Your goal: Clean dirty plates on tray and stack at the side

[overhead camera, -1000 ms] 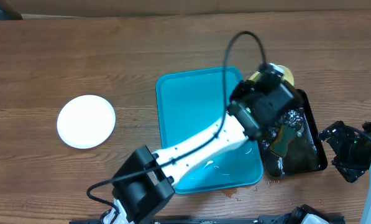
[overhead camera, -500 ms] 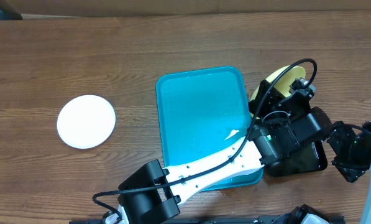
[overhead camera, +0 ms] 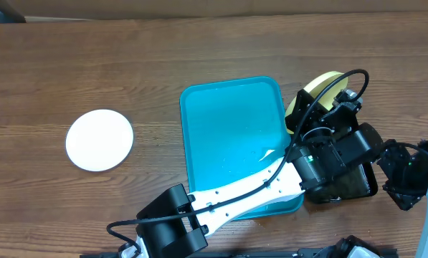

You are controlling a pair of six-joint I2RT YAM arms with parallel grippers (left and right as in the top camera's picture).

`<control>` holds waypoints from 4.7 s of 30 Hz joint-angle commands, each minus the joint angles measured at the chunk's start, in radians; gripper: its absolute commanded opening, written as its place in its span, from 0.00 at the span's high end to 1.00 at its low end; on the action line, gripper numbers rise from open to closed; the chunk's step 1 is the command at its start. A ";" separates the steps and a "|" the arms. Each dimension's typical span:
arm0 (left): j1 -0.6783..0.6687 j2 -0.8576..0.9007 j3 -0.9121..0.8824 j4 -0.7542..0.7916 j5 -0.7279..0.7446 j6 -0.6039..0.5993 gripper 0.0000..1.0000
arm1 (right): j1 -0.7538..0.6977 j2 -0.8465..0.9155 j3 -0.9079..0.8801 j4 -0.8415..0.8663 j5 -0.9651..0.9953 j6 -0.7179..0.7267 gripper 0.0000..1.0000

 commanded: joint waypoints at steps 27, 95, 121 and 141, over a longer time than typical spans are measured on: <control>0.042 -0.077 0.030 -0.130 0.034 0.051 0.96 | -0.003 -0.011 0.015 0.002 -0.010 -0.007 0.04; 1.718 -0.600 -0.576 -0.527 1.236 -0.511 0.46 | -0.003 -0.011 0.015 0.015 -0.089 -0.094 0.07; 0.983 -0.825 -0.411 -0.745 1.312 -0.176 0.49 | 0.581 -0.016 0.017 0.151 -0.205 -0.228 0.19; 0.982 -1.276 -0.391 -0.865 1.310 -0.188 0.00 | 0.785 -0.296 0.279 0.240 -0.235 -0.258 0.00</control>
